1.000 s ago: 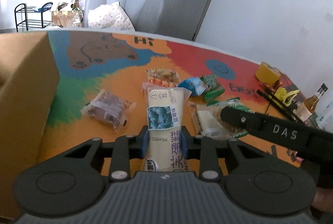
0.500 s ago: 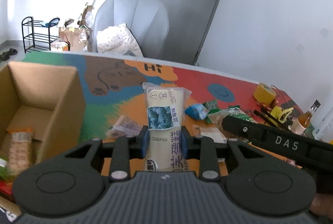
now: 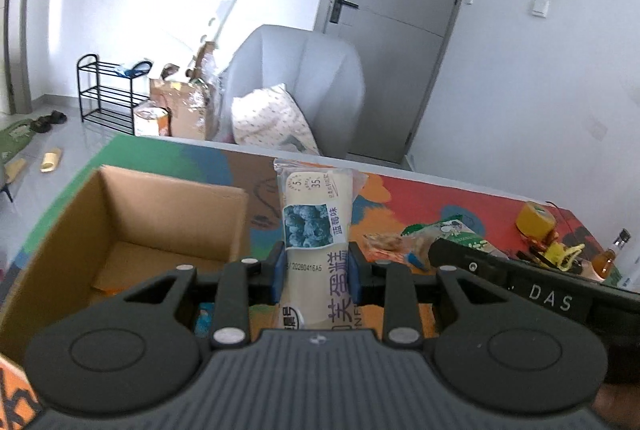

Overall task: Organize snacks
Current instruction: 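Carry both packs over the cardboard box and open both tools to drop them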

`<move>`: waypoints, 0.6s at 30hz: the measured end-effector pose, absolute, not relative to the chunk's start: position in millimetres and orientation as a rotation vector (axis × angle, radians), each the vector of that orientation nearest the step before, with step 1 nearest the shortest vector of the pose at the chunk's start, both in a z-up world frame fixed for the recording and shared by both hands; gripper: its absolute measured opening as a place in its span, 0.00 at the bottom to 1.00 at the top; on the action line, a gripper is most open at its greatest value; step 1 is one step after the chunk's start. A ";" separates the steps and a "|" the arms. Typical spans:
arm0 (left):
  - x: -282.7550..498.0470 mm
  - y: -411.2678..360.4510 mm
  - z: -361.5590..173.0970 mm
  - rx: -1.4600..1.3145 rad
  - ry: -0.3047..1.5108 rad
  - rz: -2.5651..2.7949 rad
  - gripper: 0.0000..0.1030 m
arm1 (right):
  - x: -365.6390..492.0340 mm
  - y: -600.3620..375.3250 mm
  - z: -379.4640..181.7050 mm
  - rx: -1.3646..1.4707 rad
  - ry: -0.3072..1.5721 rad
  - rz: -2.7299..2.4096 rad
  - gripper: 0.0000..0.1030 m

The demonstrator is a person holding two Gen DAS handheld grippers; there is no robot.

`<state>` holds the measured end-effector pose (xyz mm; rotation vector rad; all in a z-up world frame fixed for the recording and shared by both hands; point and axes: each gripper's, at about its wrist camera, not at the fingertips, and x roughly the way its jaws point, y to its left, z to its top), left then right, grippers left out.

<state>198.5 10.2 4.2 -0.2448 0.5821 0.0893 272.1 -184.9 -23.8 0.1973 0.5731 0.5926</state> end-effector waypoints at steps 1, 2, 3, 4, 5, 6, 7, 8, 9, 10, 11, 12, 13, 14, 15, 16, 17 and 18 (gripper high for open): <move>197.6 13.2 5.5 -0.242 0.581 0.096 0.29 | 272.2 -182.3 -23.3 0.199 0.573 0.598 0.45; 196.5 16.7 6.7 -0.239 0.581 0.103 0.29 | 272.6 -178.9 -22.7 0.198 0.572 0.605 0.45; 195.6 19.5 7.9 -0.237 0.580 0.109 0.29 | 272.4 -177.0 -22.2 0.198 0.571 0.610 0.45; 195.0 22.2 9.0 -0.235 0.580 0.115 0.29 | 271.9 -173.5 -21.6 0.196 0.570 0.619 0.45; 192.5 24.5 10.0 -0.234 0.579 0.120 0.29 | 272.0 -170.4 -20.7 0.195 0.568 0.625 0.45; 191.1 28.3 11.2 -0.234 0.577 0.126 0.29 | 270.9 -167.8 -20.1 0.193 0.567 0.630 0.45; 189.8 31.9 12.2 -0.233 0.575 0.132 0.29 | 270.9 -164.3 -19.2 0.192 0.566 0.636 0.45; 189.0 35.0 12.6 -0.233 0.573 0.140 0.29 | 269.6 -161.1 -18.3 0.190 0.565 0.641 0.45; 188.4 39.0 13.3 -0.235 0.573 0.148 0.29 | 269.1 -158.6 -17.8 0.187 0.564 0.646 0.45; 188.0 43.0 13.3 -0.238 0.573 0.155 0.29 | 268.1 -154.7 -17.2 0.183 0.563 0.651 0.45; 187.7 47.7 13.4 -0.242 0.574 0.164 0.29 | 267.7 -152.1 -16.8 0.181 0.563 0.655 0.45; 187.4 51.7 13.4 -0.243 0.575 0.172 0.29 | 267.2 -150.0 -16.5 0.179 0.564 0.659 0.45; 186.7 56.0 13.2 -0.246 0.575 0.180 0.29 | 267.0 -147.0 -16.2 0.177 0.564 0.662 0.45; 186.7 61.0 12.7 -0.249 0.577 0.190 0.29 | 266.7 -144.4 -15.8 0.174 0.564 0.664 0.45; 186.7 65.7 12.3 -0.252 0.578 0.199 0.29 | 266.2 -142.3 -15.3 0.172 0.565 0.667 0.45; 187.2 70.2 12.4 -0.255 0.581 0.207 0.29 | 266.0 -139.7 -14.9 0.169 0.565 0.670 0.45; 187.2 74.5 11.4 -0.258 0.584 0.215 0.29 | 265.7 -138.1 -14.6 0.167 0.565 0.673 0.45; 187.4 78.8 10.5 -0.261 0.587 0.222 0.29 | 265.2 -136.7 -14.7 0.164 0.565 0.675 0.45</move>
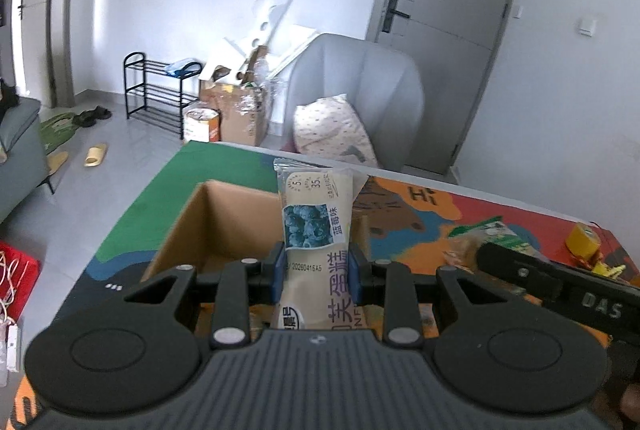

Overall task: Organize snacks
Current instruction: 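Carry both packs over the cardboard box and open both tools to drop them, then move both tools back over the remaining snacks on the table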

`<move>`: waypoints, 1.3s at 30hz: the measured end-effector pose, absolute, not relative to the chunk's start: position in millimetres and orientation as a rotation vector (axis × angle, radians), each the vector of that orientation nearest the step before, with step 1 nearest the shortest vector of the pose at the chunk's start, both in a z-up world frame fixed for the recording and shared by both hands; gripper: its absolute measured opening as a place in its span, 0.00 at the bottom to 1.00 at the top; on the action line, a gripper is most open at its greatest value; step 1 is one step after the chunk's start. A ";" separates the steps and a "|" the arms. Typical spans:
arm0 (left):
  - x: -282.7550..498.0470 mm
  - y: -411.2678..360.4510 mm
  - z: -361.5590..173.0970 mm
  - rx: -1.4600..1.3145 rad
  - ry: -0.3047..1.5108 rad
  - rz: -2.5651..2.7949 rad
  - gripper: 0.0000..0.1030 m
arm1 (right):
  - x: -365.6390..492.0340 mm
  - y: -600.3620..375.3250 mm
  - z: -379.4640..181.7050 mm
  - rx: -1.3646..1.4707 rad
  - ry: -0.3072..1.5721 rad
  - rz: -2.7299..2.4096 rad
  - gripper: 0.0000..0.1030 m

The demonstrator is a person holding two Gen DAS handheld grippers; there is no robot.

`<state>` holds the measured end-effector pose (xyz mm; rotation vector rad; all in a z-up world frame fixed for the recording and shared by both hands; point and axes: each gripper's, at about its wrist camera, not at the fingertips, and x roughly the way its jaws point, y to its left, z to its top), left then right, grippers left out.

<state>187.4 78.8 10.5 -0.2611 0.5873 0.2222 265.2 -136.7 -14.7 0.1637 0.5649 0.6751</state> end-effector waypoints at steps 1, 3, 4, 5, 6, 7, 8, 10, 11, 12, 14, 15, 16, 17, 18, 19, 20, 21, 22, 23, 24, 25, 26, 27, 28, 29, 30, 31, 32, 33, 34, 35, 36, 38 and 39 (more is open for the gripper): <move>187.2 82.8 9.8 -0.262 0.590 0.229 0.29 | 264.7 -134.4 -14.4 0.160 0.565 0.677 0.45; 187.9 90.2 7.2 -0.267 0.599 0.245 0.29 | 263.1 -130.4 -13.8 0.153 0.565 0.684 0.45; 187.8 93.4 6.3 -0.269 0.602 0.253 0.29 | 262.2 -128.2 -13.5 0.149 0.565 0.687 0.45; 187.5 96.3 5.3 -0.269 0.604 0.261 0.29 | 261.5 -125.9 -13.3 0.145 0.565 0.690 0.45; 187.7 98.7 4.3 -0.265 0.607 0.272 0.30 | 260.6 -124.3 -13.5 0.144 0.566 0.693 0.45; 186.4 101.4 3.5 -0.257 0.608 0.284 0.30 | 260.7 -121.9 -13.5 0.143 0.568 0.696 0.45; 184.8 103.0 3.0 -0.243 0.609 0.303 0.32 | 260.6 -119.3 -13.5 0.141 0.568 0.702 0.45; 182.9 105.0 2.0 -0.231 0.613 0.329 0.34 | 259.4 -114.3 -13.0 0.137 0.568 0.713 0.45; 182.2 107.6 1.4 -0.239 0.614 0.330 0.36 | 258.7 -111.6 -12.9 0.135 0.569 0.721 0.45; 180.5 109.2 1.0 -0.250 0.614 0.329 0.37 | 257.7 -108.9 -12.9 0.131 0.569 0.727 0.45; 175.3 111.9 0.5 -0.261 0.612 0.334 0.43 | 256.6 -102.8 -13.5 0.126 0.573 0.737 0.45; 172.4 113.5 0.3 -0.266 0.609 0.338 0.47 | 256.3 -100.3 -13.8 0.124 0.575 0.742 0.45; 169.9 114.6 0.3 -0.272 0.607 0.340 0.48 | 256.0 -96.8 -14.2 0.122 0.578 0.748 0.45; 167.8 116.8 -0.1 -0.279 0.606 0.341 0.51 | 255.7 -93.9 -14.1 0.121 0.579 0.752 0.45; 165.1 119.0 -0.1 -0.287 0.606 0.343 0.54 | 254.8 -91.5 -13.7 0.120 0.579 0.757 0.45; 162.7 120.8 -0.2 -0.295 0.604 0.345 0.55 | 254.2 -88.2 -13.4 0.120 0.580 0.764 0.45; 161.5 122.8 0.5 -0.301 0.602 0.346 0.56 | 253.4 -85.8 -12.9 0.120 0.579 0.770 0.45; 159.1 124.7 0.7 -0.306 0.599 0.347 0.57 | 252.7 -82.8 -12.4 0.121 0.577 0.778 0.45; 159.2 126.6 0.5 -0.308 0.598 0.349 0.59 | 252.1 -81.0 -11.9 0.123 0.576 0.783 0.45; 157.3 127.9 0.9 -0.309 0.595 0.353 0.62 | 251.9 -78.8 -11.5 0.127 0.577 0.787 0.45; 157.5 129.2 1.1 -0.309 0.591 0.355 0.66 | 252.7 -77.2 -11.8 0.132 0.578 0.793 0.46; 156.1 130.2 1.6 -0.310 0.586 0.357 0.67 | 254.0 -76.3 -12.2 0.141 0.586 0.800 0.47; 155.2 130.2 1.6 -0.312 0.583 0.359 0.70 | 255.0 -76.9 -12.8 0.151 0.591 0.795 0.53; 154.0 130.9 2.0 -0.314 0.580 0.359 0.72 | 256.2 -78.5 -13.5 0.157 0.596 0.781 0.57; 153.7 131.9 1.7 -0.315 0.578 0.359 0.73 | 256.6 -79.8 -14.1 0.160 0.597 0.775 0.57; 153.3 132.0 1.8 -0.317 0.578 0.358 0.75 | 257.0 -82.5 -14.5 0.163 0.598 0.770 0.57; 153.0 131.7 1.6 -0.319 0.578 0.353 0.77 | 256.8 -84.8 -15.2 0.166 0.601 0.765 0.57; 152.8 131.0 1.4 -0.318 0.580 0.344 0.79 | 256.8 -89.1 -15.4 0.170 0.605 0.758 0.57; 152.7 130.0 0.9 -0.315 0.583 0.338 0.83 | 256.7 -91.8 -15.7 0.172 0.608 0.752 0.58; 152.7 128.4 0.7 -0.313 0.581 0.333 0.85 | 255.8 -95.8 -15.6 0.172 0.609 0.744 0.58; 151.8 128.4 0.2 -0.312 0.578 0.331 0.86 | 254.7 -99.5 -15.3 0.171 0.609 0.736 0.58; 151.7 126.9 -0.5 -0.313 0.577 0.331 0.87 | 253.6 -103.2 -15.1 0.169 0.609 0.728 0.59; 152.1 125.6 -0.9 -0.317 0.576 0.327 0.88 | 252.9 -106.2 -15.5 0.168 0.608 0.721 0.61; 153.2 122.2 -1.9 -0.327 0.576 0.312 0.90 | 251.1 -114.9 -16.3 0.169 0.611 0.701 0.63; 153.7 120.2 -2.2 -0.329 0.577 0.304 0.91 | 251.0 -118.5 -17.3 0.169 0.615 0.694 0.63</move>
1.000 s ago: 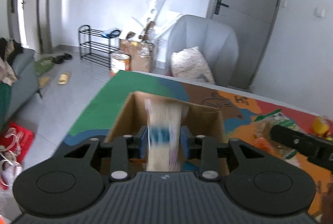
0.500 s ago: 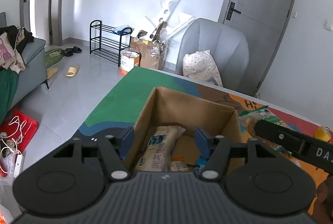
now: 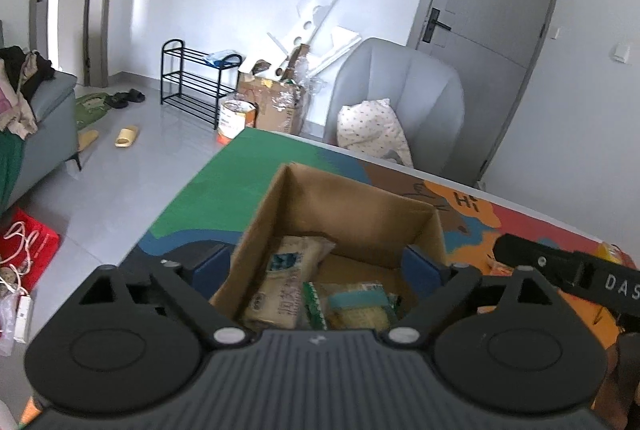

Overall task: Organize snacks
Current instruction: 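Move both tools back over the remaining snacks on the table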

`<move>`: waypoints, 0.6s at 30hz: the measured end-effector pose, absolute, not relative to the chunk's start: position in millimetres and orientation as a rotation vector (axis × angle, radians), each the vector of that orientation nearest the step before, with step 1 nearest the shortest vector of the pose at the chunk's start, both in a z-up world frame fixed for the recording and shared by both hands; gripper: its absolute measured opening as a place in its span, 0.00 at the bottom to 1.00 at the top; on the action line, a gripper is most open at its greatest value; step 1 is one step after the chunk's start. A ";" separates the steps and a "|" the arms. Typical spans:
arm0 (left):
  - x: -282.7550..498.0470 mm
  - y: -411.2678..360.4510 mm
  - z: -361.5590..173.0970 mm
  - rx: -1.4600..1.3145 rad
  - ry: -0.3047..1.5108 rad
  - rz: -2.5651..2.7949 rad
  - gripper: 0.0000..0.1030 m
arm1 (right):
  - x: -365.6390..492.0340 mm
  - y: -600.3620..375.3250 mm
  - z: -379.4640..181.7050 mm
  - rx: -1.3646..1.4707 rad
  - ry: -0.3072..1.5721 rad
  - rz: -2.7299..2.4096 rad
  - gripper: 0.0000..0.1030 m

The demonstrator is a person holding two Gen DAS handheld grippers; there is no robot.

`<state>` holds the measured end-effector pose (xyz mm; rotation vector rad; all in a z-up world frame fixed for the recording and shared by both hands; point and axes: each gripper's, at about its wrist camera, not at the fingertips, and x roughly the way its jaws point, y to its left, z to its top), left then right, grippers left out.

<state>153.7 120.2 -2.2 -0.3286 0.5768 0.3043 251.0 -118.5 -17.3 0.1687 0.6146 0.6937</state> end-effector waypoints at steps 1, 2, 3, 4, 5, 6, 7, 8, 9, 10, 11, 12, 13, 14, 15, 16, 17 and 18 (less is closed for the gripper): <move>153.8 118.2 -2.4 -0.328 0.576 0.296 0.91 | 250.1 -121.8 -17.8 0.167 0.619 0.685 0.63; 153.9 115.8 -2.6 -0.327 0.576 0.288 0.92 | 249.1 -126.0 -18.3 0.167 0.622 0.673 0.63; 154.3 112.6 -2.4 -0.326 0.575 0.278 0.92 | 247.7 -130.5 -18.3 0.169 0.623 0.662 0.64; 154.0 110.1 -2.1 -0.326 0.574 0.270 0.93 | 246.8 -135.3 -18.3 0.173 0.623 0.653 0.65; 153.9 108.6 -2.2 -0.327 0.573 0.263 0.93 | 245.9 -139.4 -18.4 0.177 0.622 0.645 0.68; 154.3 105.4 -1.9 -0.326 0.574 0.255 0.94 | 244.6 -144.2 -18.0 0.179 0.619 0.636 0.72; 154.3 103.2 -2.0 -0.324 0.576 0.248 0.94 | 242.3 -150.0 -17.5 0.182 0.611 0.626 0.74; 154.0 99.9 -1.4 -0.323 0.576 0.240 0.95 | 240.7 -154.3 -17.1 0.183 0.606 0.619 0.77; 153.6 96.7 -1.2 -0.322 0.575 0.232 0.96 | 238.3 -159.8 -17.0 0.186 0.602 0.609 0.79; 152.8 94.7 -1.5 -0.320 0.574 0.225 0.96 | 237.8 -164.5 -17.2 0.189 0.601 0.604 0.80; 152.8 90.4 -0.7 -0.316 0.573 0.219 0.98 | 236.2 -169.5 -17.7 0.194 0.602 0.598 0.82; 152.2 86.6 -0.3 -0.312 0.572 0.213 0.98 | 235.7 -173.3 -18.1 0.198 0.604 0.592 0.85; 151.9 82.5 0.0 -0.308 0.573 0.206 0.98 | 234.6 -177.6 -18.5 0.202 0.604 0.585 0.87; 152.6 78.4 0.1 -0.305 0.575 0.199 0.99 | 232.7 -182.0 -18.9 0.202 0.602 0.580 0.89; 151.8 74.6 0.6 -0.301 0.577 0.190 0.99 | 230.8 -186.0 -19.1 0.197 0.598 0.573 0.92; 151.4 70.9 0.8 -0.296 0.577 0.182 0.99 | 230.4 -188.6 -18.6 0.194 0.595 0.566 0.94; 150.9 66.1 1.1 -0.291 0.578 0.173 0.99 | 228.9 -192.8 -18.3 0.193 0.590 0.557 0.96; 151.1 62.3 1.4 -0.287 0.579 0.166 1.00 | 227.6 -197.3 -18.1 0.196 0.585 0.551 0.98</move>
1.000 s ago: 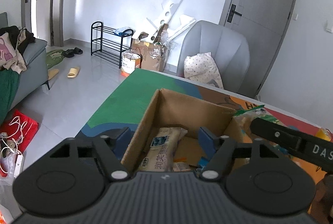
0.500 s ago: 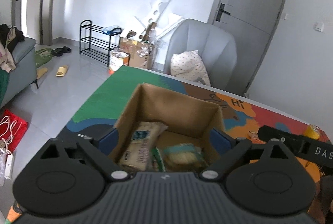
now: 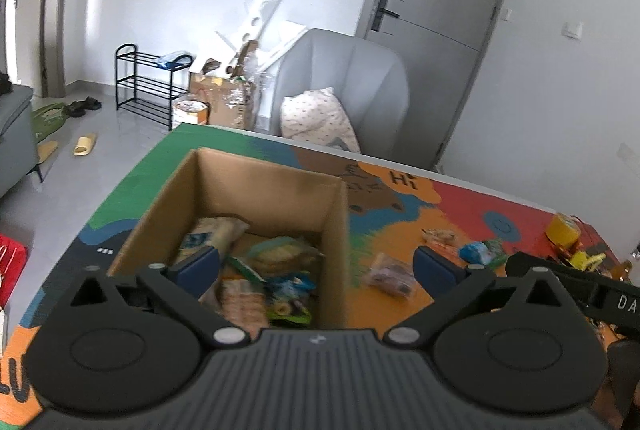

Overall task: Organize snacks
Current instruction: 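Move both tools back over the remaining snacks on the table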

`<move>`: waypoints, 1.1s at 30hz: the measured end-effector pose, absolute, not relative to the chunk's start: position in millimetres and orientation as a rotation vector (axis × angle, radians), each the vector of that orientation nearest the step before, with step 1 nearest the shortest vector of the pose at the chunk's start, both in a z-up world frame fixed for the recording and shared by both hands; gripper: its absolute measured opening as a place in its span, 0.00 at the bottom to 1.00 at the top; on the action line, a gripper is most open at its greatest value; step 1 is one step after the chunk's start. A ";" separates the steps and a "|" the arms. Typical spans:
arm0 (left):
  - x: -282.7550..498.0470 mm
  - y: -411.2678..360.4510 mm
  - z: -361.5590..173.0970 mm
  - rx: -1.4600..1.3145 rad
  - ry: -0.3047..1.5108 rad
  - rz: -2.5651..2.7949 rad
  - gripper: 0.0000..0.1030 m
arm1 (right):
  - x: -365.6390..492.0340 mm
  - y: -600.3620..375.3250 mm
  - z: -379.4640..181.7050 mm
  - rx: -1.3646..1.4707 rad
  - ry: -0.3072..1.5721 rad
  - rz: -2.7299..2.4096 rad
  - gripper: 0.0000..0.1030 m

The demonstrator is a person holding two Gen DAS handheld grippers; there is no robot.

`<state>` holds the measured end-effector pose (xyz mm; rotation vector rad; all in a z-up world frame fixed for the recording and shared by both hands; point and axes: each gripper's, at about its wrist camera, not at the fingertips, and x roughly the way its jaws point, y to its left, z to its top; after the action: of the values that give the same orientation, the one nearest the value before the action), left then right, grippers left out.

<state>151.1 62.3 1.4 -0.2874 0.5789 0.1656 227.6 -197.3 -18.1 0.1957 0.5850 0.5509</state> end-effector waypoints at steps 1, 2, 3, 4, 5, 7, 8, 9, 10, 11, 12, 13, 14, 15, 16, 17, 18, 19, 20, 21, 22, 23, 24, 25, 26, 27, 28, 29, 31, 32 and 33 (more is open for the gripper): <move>150.9 58.2 1.5 -0.283 0.581 0.160 1.00 | 226.7 -201.3 -17.9 0.201 0.582 0.545 0.98; 150.3 52.1 1.5 -0.274 0.583 0.154 1.00 | 225.8 -205.2 -18.0 0.206 0.579 0.540 1.00; 149.9 47.8 1.9 -0.265 0.584 0.148 1.00 | 225.2 -209.4 -18.4 0.209 0.578 0.537 1.00; 149.3 43.4 2.2 -0.256 0.584 0.141 1.00 | 225.1 -213.2 -19.2 0.210 0.579 0.534 1.00; 149.2 39.0 2.7 -0.249 0.584 0.132 1.00 | 224.8 -217.1 -20.2 0.209 0.581 0.530 1.00; 148.9 31.3 3.0 -0.245 0.585 0.111 1.00 | 223.3 -222.6 -22.4 0.208 0.582 0.522 1.00; 149.8 28.7 3.1 -0.245 0.586 0.107 1.00 | 223.1 -226.2 -23.9 0.209 0.583 0.516 1.00; 150.0 25.5 3.0 -0.244 0.587 0.100 1.00 | 223.0 -228.1 -24.7 0.209 0.585 0.511 1.00; 150.5 22.6 2.9 -0.242 0.588 0.091 1.00 | 223.1 -231.3 -26.4 0.210 0.587 0.507 1.00; 151.1 19.4 2.7 -0.241 0.590 0.085 1.00 | 222.9 -233.6 -27.3 0.211 0.587 0.505 1.00; 151.7 16.2 2.0 -0.240 0.591 0.080 1.00 | 223.1 -236.4 -28.9 0.213 0.589 0.502 1.00; 152.5 14.0 1.3 -0.241 0.592 0.076 1.00 | 223.2 -238.8 -30.2 0.213 0.592 0.499 1.00; 153.7 11.8 0.3 -0.242 0.593 0.072 1.00 | 223.2 -241.5 -32.0 0.213 0.595 0.496 1.00; 154.8 9.2 -0.6 -0.245 0.596 0.067 1.00 | 222.9 -245.2 -32.7 0.214 0.595 0.496 1.00; 155.7 7.1 -1.6 -0.247 0.597 0.062 1.00 | 223.1 -248.6 -33.6 0.215 0.596 0.496 1.00; 156.1 4.1 -2.5 -0.247 0.599 0.057 1.00 | 223.2 -251.5 -34.9 0.217 0.598 0.495 1.00; 157.5 0.9 -3.6 -0.244 0.602 0.053 1.00 | 223.4 -254.3 -36.0 0.220 0.599 0.495 1.00; 157.8 -1.1 -4.8 -0.241 0.602 0.049 1.00 | 223.3 -257.4 -37.5 0.224 0.601 0.492 1.00; 159.3 -3.9 -5.7 -0.239 0.602 0.044 1.00 | 223.2 -260.9 -39.1 0.227 0.602 0.488 1.00; 160.9 -6.7 -6.7 -0.238 0.602 0.037 1.00 | 223.3 -262.6 -39.5 0.228 0.604 0.484 1.00; 162.5 -9.1 -7.7 -0.240 0.601 0.030 1.00 | 223.4 -266.0 -40.9 0.230 0.606 0.476 1.00; 164.2 -11.5 -8.9 -0.243 0.601 0.022 1.00 | 224.2 -268.7 -42.4 0.231 0.607 0.471 1.00; 165.7 -14.2 -10.3 -0.246 0.602 0.017 1.00 | 224.7 -271.9 -43.6 0.231 0.607 0.467 1.00; 166.7 -16.3 -11.2 -0.248 0.601 0.014 0.99 | 225.6 -274.5 -45.1 0.232 0.608 0.461 1.00; 168.2 -18.3 -12.9 -0.248 0.600 0.010 0.99 | 226.1 -277.8 -47.0 0.234 0.610 0.453 1.00; 170.0 -20.7 -14.6 -0.248 0.599 0.006 0.99 | 226.9 -280.1 -49.0 0.237 0.613 0.449 1.00; 172.3 -22.1 -16.0 -0.248 0.600 0.003 0.99 | 227.8 -283.0 -51.3 0.241 0.617 0.444 1.00; 173.8 -24.2 -18.0 -0.249 0.603 0.001 0.99 | 228.7 -285.1 -53.0 0.243 0.621 0.441 0.99; 177.6 -26.9 -21.4 -0.253 0.610 -0.007 0.97 | 230.7 -288.3 -57.6 0.243 0.629 0.436 0.98; 179.2 -28.6 -23.0 -0.254 0.611 -0.008 0.97 | 233.0 -289.7 -60.3 0.243 0.633 0.435 0.96; 181.1 -30.5 -25.0 -0.252 0.611 -0.010 0.97 | 234.9 -290.6 -63.2 0.244 0.641 0.433 0.93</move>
<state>181.1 -30.5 -25.0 -0.2520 0.6106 -0.0105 234.9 -290.6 -63.2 0.2442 0.6410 0.4327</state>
